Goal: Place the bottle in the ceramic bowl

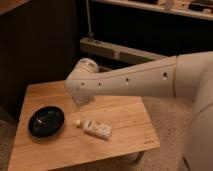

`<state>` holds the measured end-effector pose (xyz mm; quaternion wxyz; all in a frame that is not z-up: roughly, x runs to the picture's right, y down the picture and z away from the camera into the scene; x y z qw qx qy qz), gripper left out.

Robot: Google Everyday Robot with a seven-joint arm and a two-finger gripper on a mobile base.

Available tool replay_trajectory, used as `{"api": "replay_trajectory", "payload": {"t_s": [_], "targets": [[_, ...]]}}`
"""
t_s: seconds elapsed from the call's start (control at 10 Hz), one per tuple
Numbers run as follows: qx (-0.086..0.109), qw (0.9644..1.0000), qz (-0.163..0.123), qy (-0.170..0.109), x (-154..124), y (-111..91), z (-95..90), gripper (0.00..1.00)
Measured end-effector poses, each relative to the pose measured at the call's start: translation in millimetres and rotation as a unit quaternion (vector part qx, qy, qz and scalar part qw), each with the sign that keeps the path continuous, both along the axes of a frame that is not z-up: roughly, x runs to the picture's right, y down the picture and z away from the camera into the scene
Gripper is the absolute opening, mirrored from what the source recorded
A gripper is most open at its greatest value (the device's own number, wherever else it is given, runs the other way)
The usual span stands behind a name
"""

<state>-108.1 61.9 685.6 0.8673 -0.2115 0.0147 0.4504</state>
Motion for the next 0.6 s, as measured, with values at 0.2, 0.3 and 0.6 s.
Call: {"api": "replay_trajectory", "payload": {"t_s": [0.2, 0.3, 0.6], "targets": [[0.031, 0.9976, -0.048, -0.039, -3.3, -5.4, -4.1, 0.65], [0.037, 0.9968, -0.056, -0.044, -1.7, -6.7, -4.5, 0.65], [0.038, 0.9966, -0.058, -0.046, -3.4, -6.6, -4.9, 0.65]]}}
